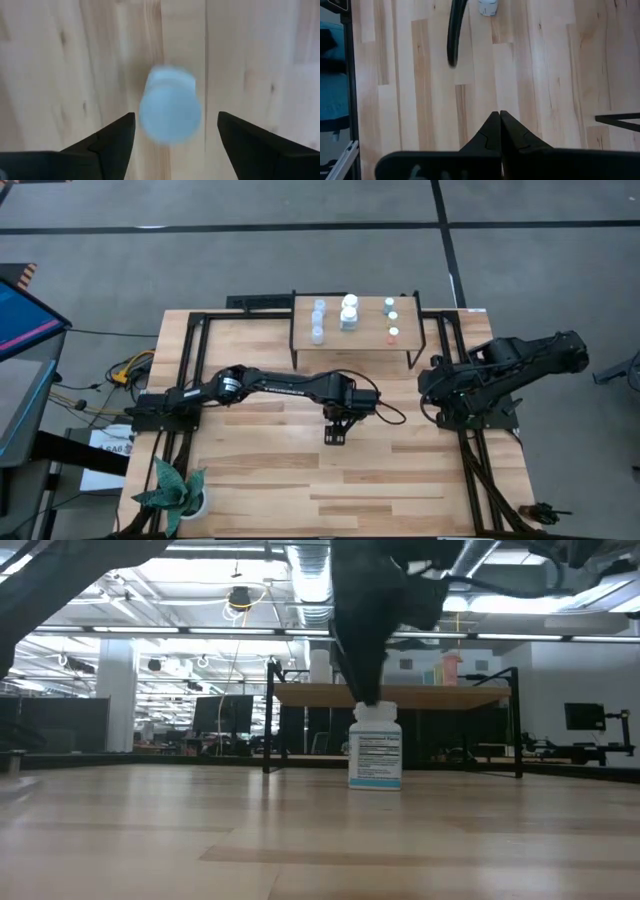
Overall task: Pick and place medicine bottles onto shelf by color
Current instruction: Put the white big pill bottle on the shelf
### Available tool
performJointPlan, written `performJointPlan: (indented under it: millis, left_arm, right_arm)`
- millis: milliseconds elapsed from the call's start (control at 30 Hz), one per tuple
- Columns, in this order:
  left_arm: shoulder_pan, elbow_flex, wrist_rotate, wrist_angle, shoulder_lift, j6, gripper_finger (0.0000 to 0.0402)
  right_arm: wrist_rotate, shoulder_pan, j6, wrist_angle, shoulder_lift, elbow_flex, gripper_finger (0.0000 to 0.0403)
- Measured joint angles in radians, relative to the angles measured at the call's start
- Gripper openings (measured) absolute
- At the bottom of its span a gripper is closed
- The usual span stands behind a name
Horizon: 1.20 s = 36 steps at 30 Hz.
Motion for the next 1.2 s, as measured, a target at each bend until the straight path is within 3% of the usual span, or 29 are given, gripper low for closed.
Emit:
performJointPlan:
  millis: [400, 533, 633, 733, 900, 1200]
  left_arm:
    - [-0.022, -0.027, -0.058, -0.208, -0.228, -0.126, 0.0272]
    - [-0.051, -0.046, -0.076, -0.207, -0.320, -0.120, 0.0272]
    - [-0.073, -0.088, -0.159, -0.212, -0.382, -0.121, 0.0272]
    - [-0.088, -0.174, -0.253, -0.208, -0.473, -0.162, 0.0272]
    - [-0.095, -0.378, -0.317, -0.210, -0.637, -0.233, 0.0272]
    - [-0.090, -0.744, -0.398, -0.114, -0.908, -0.275, 0.0272]
  right_arm:
    - [-0.007, 0.000, 0.014, -0.005, 0.016, 0.000, 0.0008]
    - [0.012, -0.017, -0.045, 0.116, 0.058, 0.001, 0.0008]
    - [0.002, -0.007, -0.094, 0.218, 0.113, -0.001, 0.0014]
    - [-0.015, 0.002, -0.240, 0.269, 0.166, 0.000, 0.0037]
    - [-0.017, -0.010, -0.343, 0.303, 0.278, 0.000, 0.0090]
    - [-0.015, -0.077, -0.275, 0.346, 0.515, 0.000, 0.0210]
